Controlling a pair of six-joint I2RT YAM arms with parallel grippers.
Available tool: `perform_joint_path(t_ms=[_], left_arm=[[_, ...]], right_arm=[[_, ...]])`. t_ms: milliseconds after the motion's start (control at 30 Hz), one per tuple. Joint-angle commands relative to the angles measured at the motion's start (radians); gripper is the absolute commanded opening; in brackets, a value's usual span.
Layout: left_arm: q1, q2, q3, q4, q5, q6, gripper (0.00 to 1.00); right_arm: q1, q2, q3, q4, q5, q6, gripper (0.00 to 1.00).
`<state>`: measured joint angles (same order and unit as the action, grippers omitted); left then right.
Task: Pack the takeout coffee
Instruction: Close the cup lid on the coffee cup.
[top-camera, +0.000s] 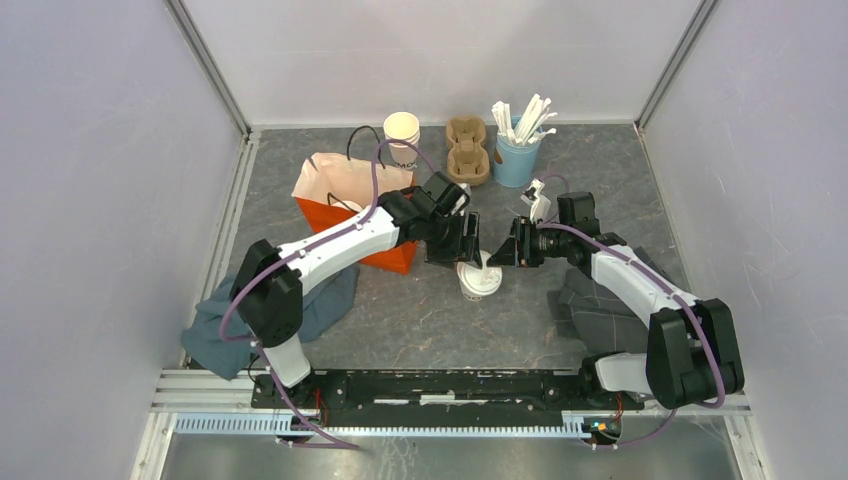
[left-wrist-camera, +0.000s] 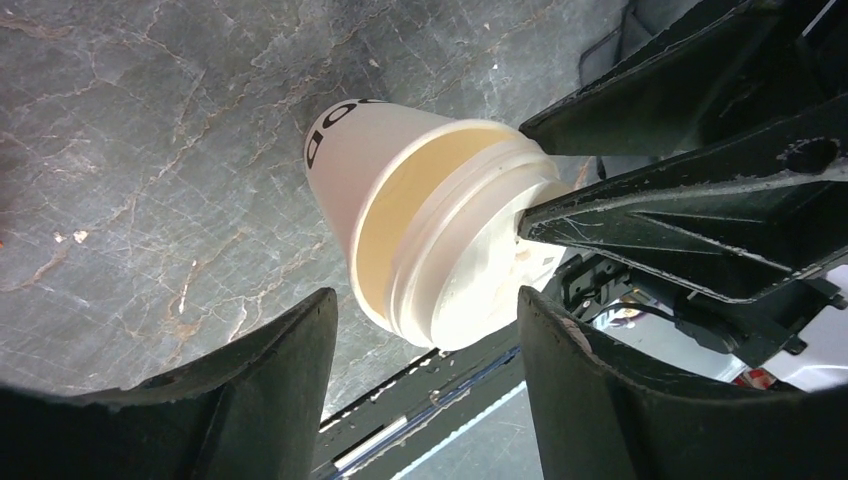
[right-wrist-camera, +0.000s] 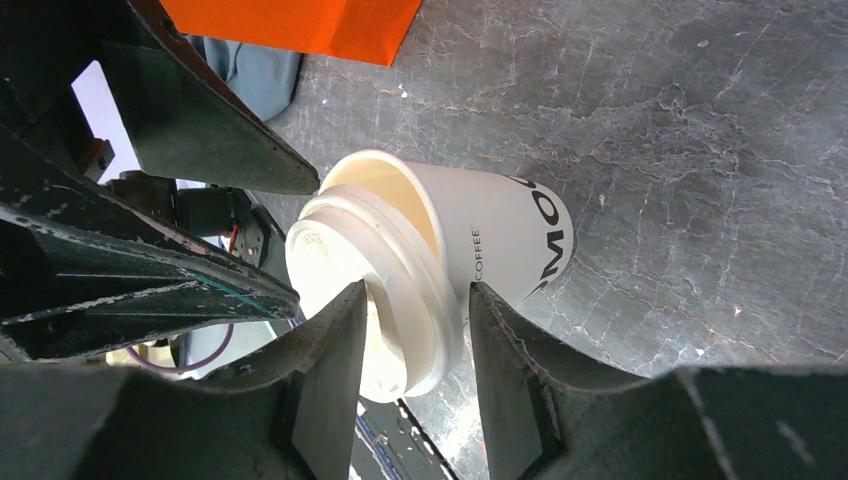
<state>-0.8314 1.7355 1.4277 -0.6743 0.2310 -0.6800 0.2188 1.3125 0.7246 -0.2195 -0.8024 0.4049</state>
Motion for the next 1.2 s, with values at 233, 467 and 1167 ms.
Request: perform_joint_path(t_ms=[233,467,1167], left_arm=[[0.048,0.047,0.068,-0.022,0.002,0.117,0.63],[0.073,0.038,0.044,0.023,0.053,0.117,0.49],[0.075,0.018,-0.046,0.053,0.045,0.08,0.36]], right_arm=[[0.002,0.011,0.038,0.046,-0.014,0.005,0.48],[0.002,0.011,0.1,-0.048,0.029,-0.063,0.59],[0.001,0.021,0.006,0.088,-0.1,0.021,0.69]])
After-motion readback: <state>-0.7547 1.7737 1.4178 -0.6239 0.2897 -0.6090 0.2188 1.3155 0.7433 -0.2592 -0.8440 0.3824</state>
